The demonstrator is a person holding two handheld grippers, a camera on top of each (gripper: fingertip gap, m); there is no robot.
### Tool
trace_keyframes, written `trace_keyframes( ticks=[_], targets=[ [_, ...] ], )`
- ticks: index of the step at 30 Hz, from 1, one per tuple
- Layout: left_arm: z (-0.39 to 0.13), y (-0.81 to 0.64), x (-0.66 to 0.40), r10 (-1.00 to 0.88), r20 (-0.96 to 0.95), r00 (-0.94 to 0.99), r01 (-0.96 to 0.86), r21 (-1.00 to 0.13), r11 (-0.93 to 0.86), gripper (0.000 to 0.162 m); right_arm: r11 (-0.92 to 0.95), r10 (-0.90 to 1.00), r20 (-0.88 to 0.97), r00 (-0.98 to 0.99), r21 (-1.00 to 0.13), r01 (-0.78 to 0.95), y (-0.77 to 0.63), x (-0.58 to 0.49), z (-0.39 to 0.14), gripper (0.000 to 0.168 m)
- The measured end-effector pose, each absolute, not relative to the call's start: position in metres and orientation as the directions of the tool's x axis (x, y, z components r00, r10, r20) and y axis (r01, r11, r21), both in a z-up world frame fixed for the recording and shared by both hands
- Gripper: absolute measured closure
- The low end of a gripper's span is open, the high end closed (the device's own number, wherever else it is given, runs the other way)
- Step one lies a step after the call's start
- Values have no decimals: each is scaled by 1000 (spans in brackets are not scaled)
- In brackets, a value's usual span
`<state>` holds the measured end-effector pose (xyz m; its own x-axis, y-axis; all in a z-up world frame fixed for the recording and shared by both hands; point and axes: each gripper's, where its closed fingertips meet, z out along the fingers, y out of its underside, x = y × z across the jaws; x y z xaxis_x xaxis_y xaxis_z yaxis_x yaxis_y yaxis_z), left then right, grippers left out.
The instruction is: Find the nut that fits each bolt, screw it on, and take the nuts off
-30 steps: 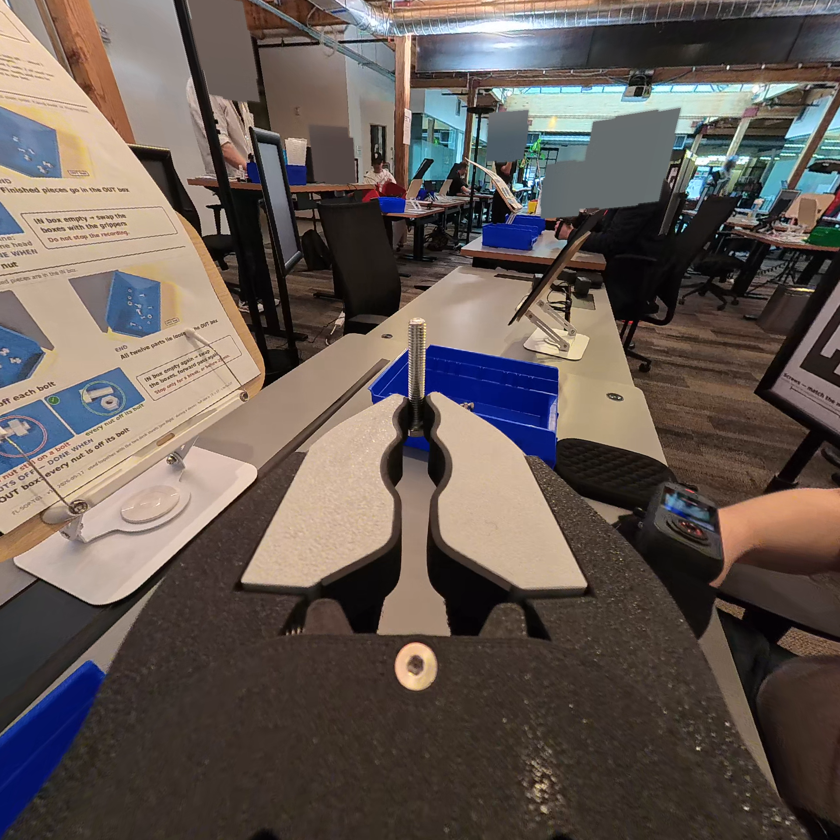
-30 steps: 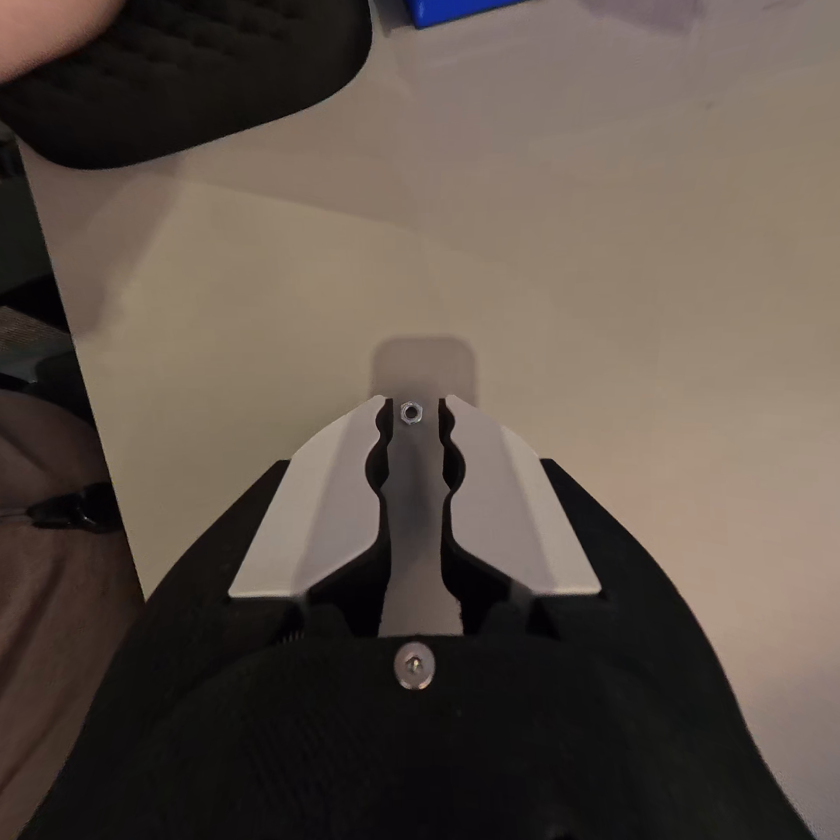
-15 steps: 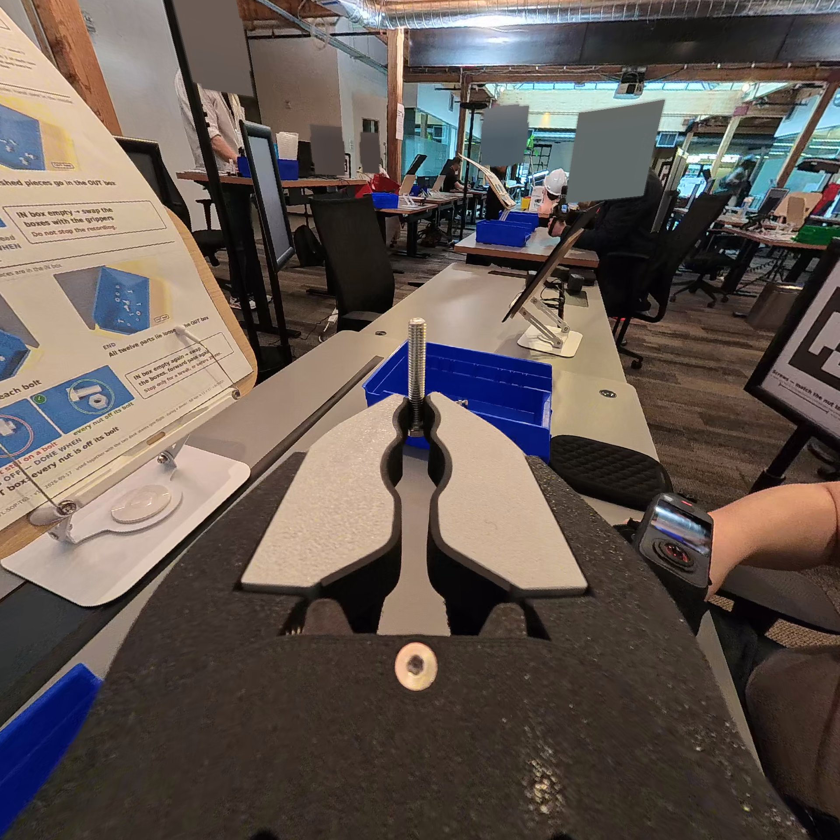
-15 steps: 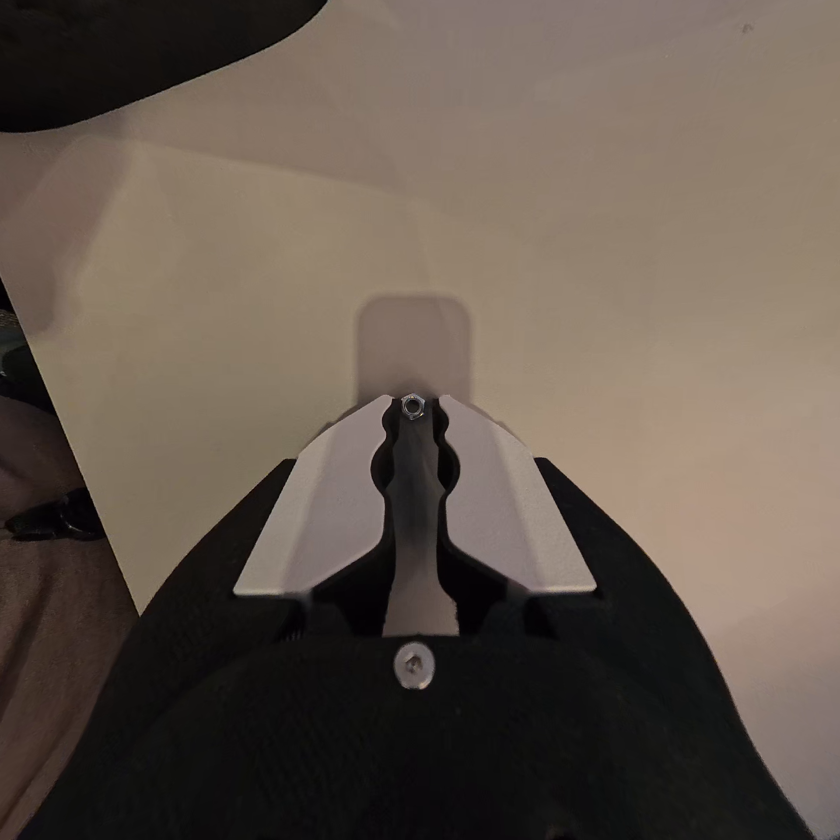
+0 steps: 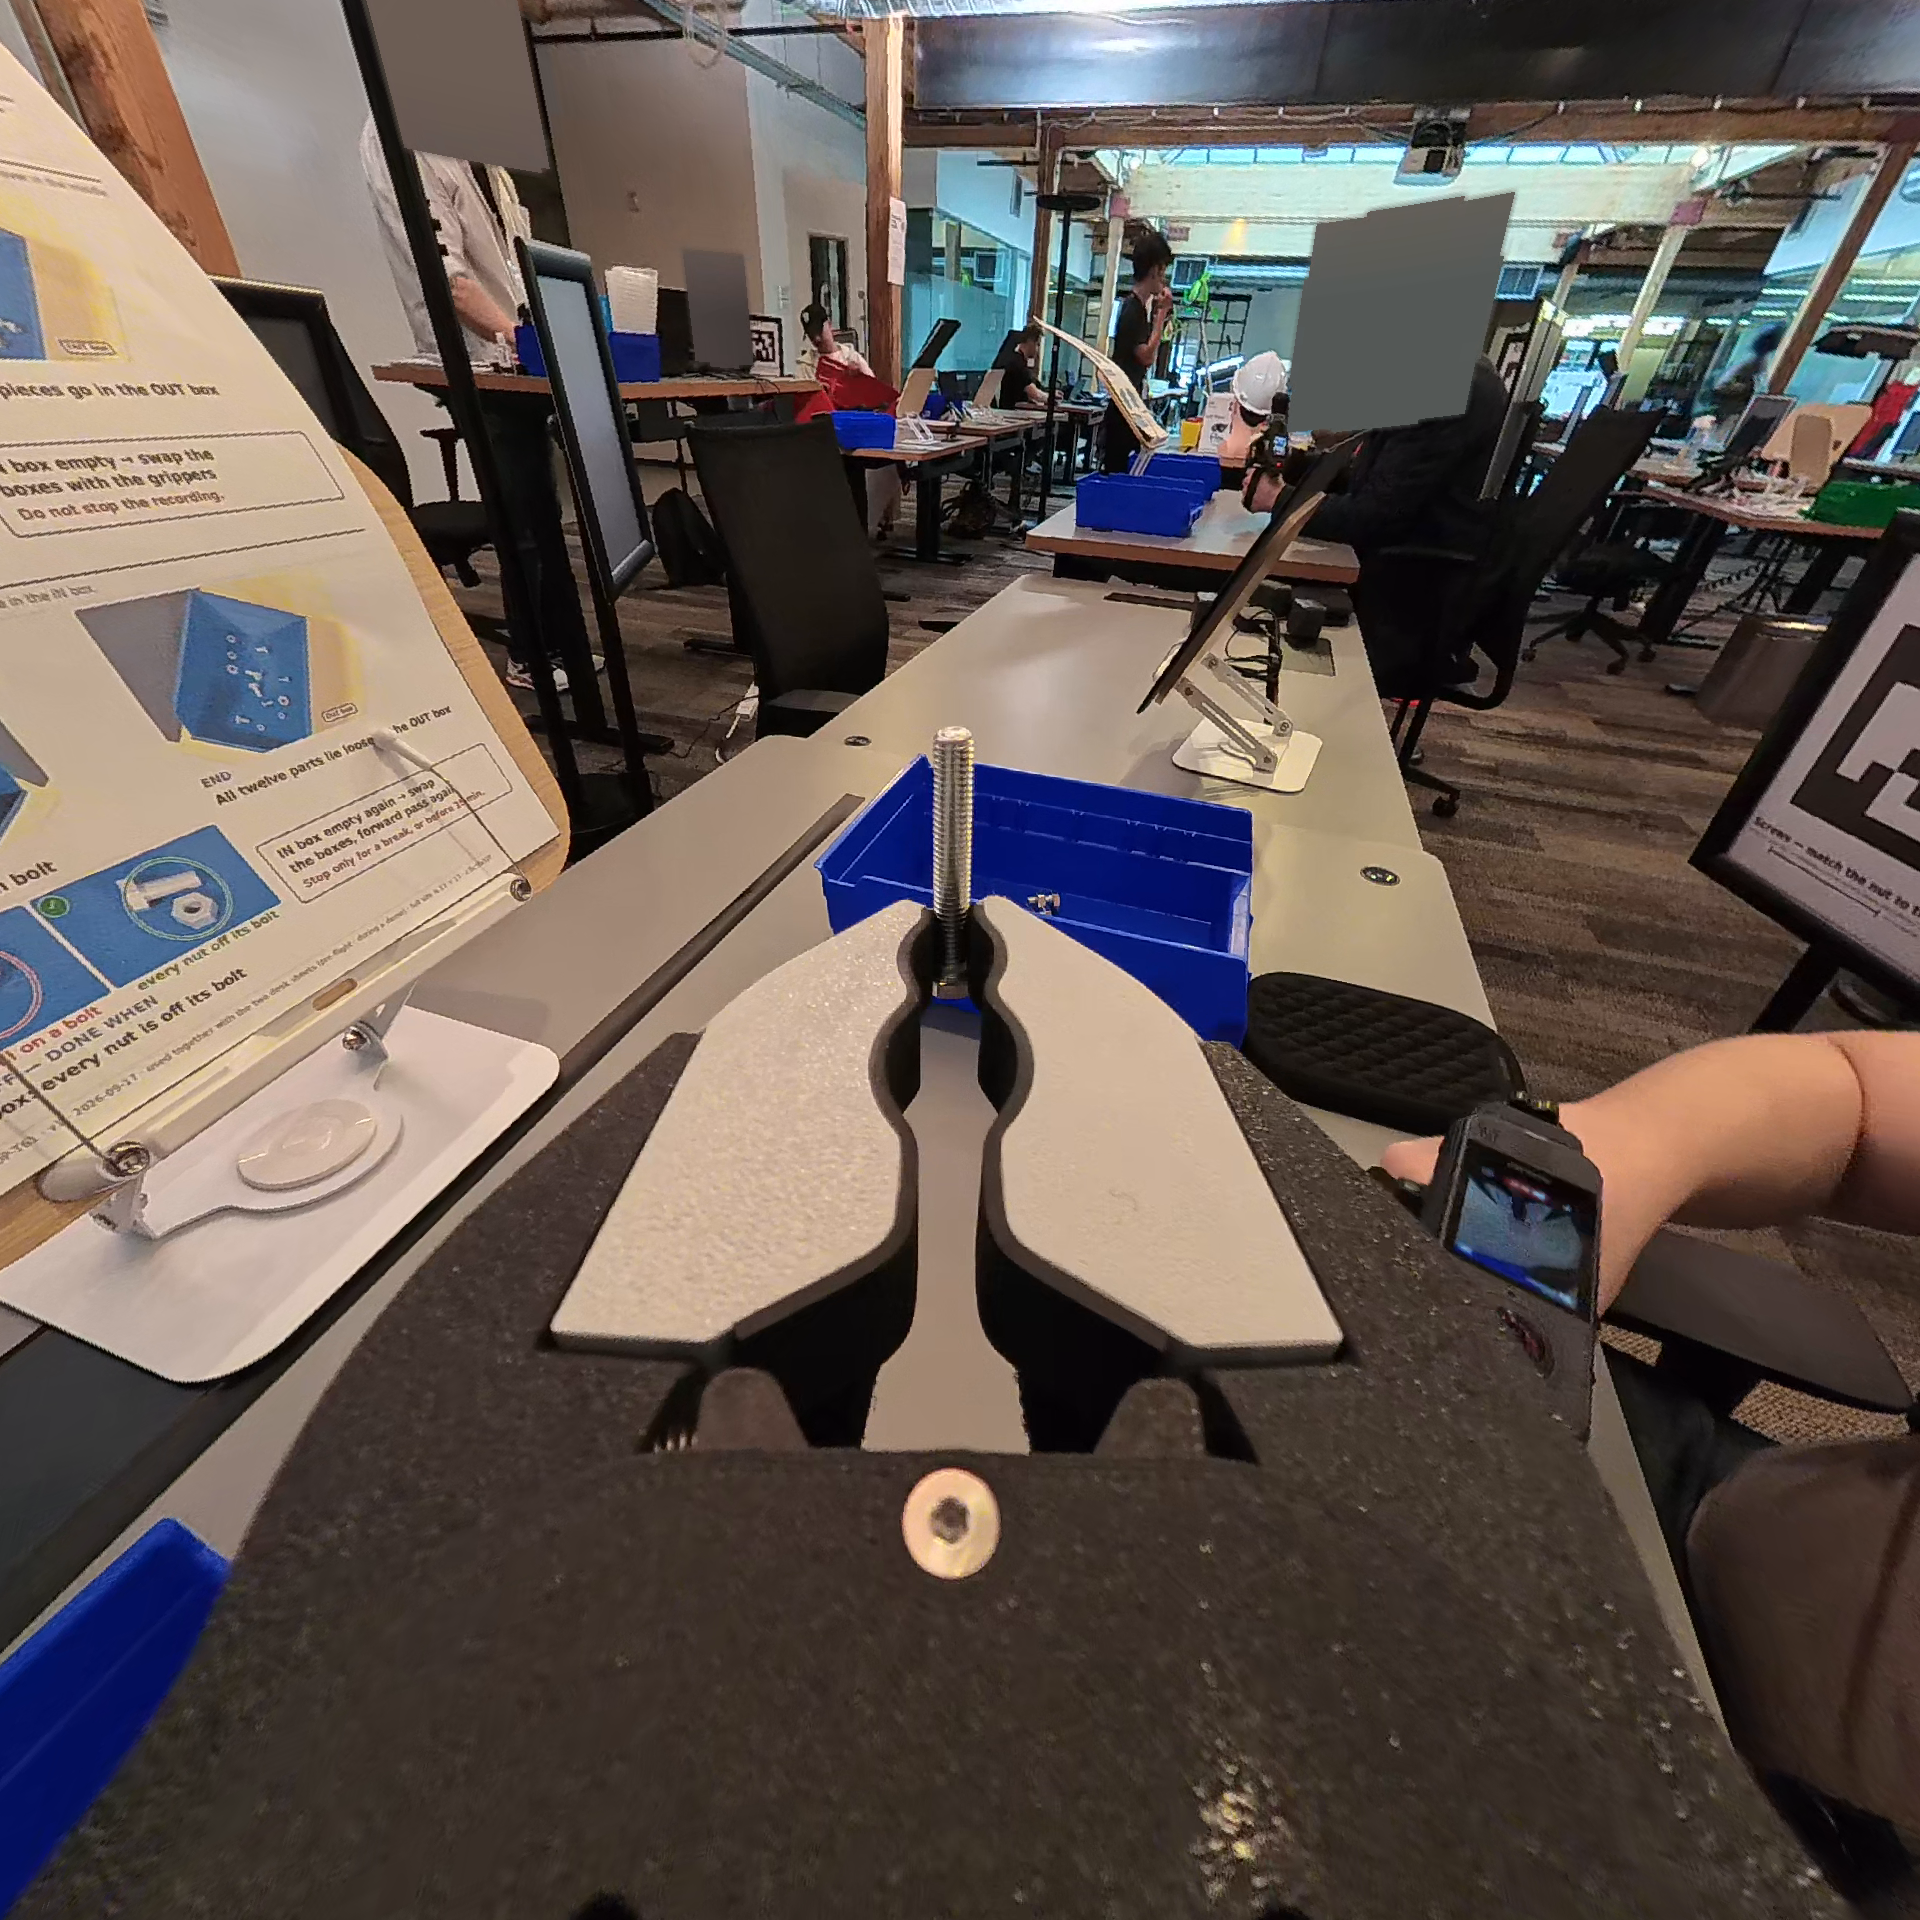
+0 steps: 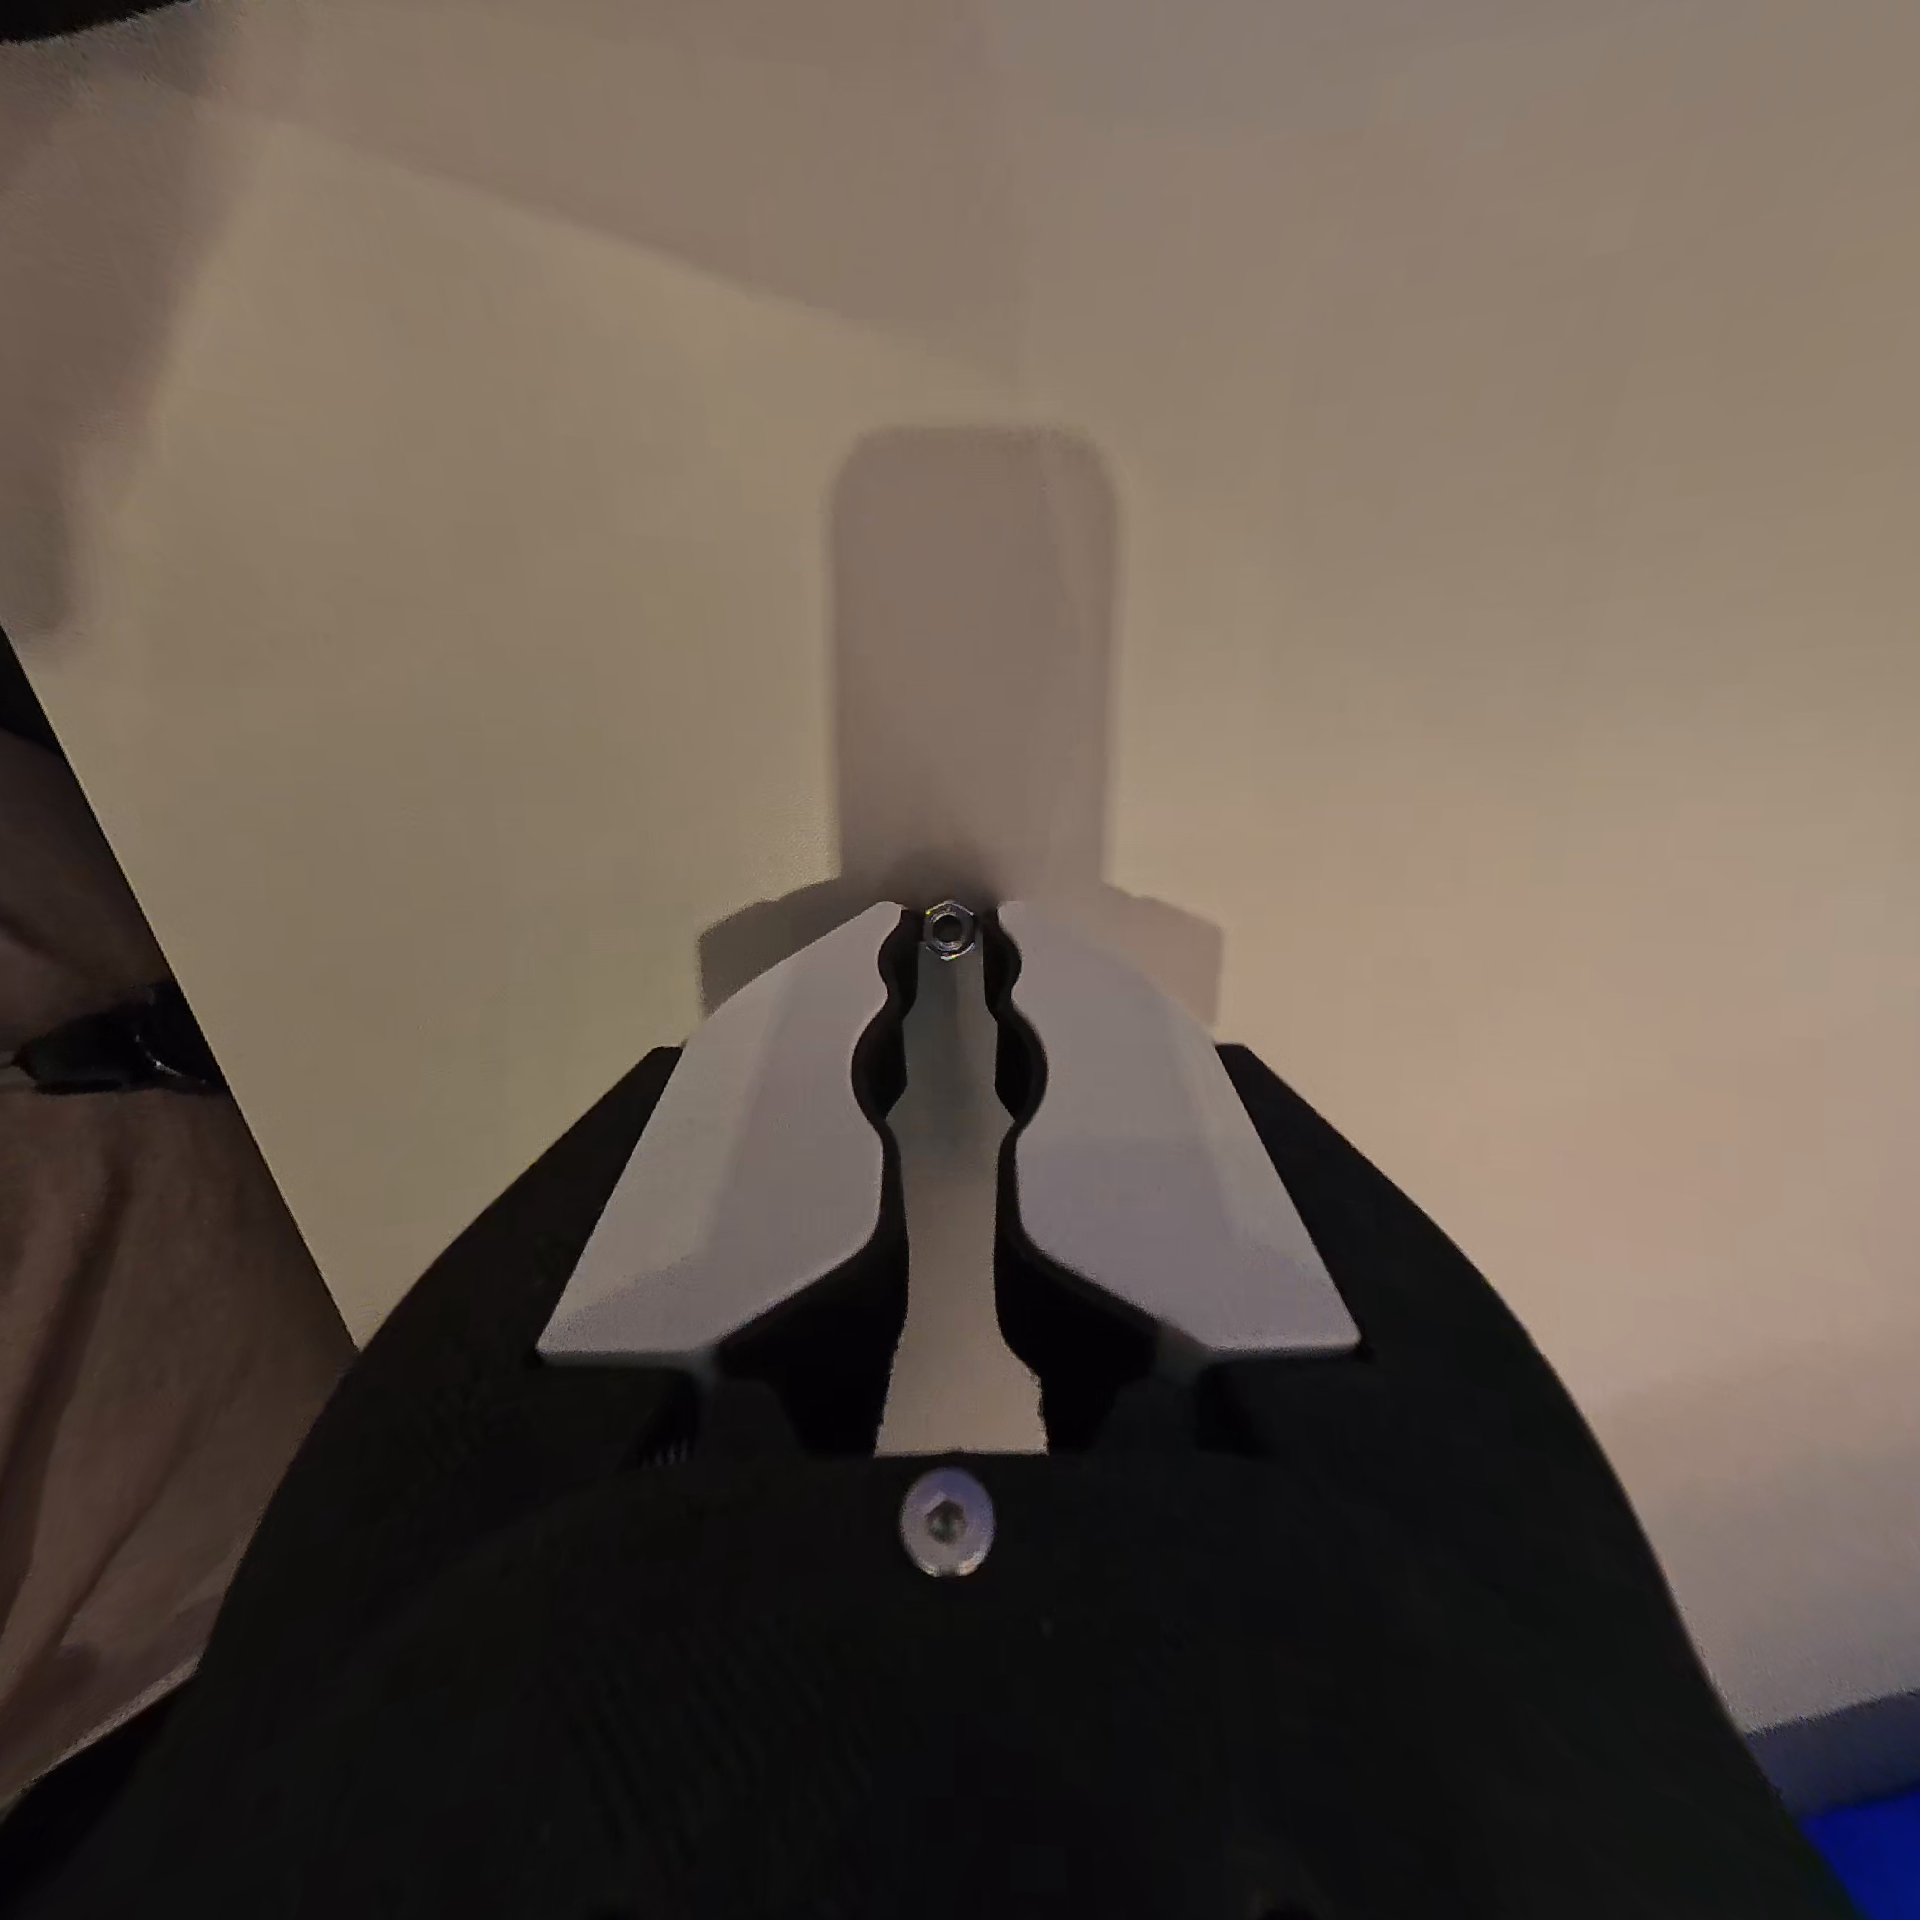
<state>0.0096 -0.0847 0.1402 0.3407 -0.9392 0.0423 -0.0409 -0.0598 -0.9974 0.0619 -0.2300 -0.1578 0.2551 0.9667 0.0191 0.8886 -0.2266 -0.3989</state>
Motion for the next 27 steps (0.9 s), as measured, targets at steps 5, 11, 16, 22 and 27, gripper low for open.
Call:
trace_keyframes(
  ticks=[5,11,16,22,27],
  targets=[
    [140,-84,9,-940,48,338,-40,-997,-65,157,-217,972,12,233,-323,921,-230,63,-159,155],
    [139,-84,10,-941,47,336,-46,-997,-66,157,-206,976,12,219,-289,935,-231,63,-159,157],
    [137,-84,12,-941,43,335,-57,-996,-66,157,-205,973,29,227,-334,920,-226,67,-156,157],
    [131,-82,16,-945,49,324,-65,-995,-73,157,-223,955,43,293,-547,807,-193,91,-70,157],
    [126,-90,38,-967,53,248,-64,-995,-71,157,-134,958,82,274,-717,684,-156,115,75,157]
  ],
)
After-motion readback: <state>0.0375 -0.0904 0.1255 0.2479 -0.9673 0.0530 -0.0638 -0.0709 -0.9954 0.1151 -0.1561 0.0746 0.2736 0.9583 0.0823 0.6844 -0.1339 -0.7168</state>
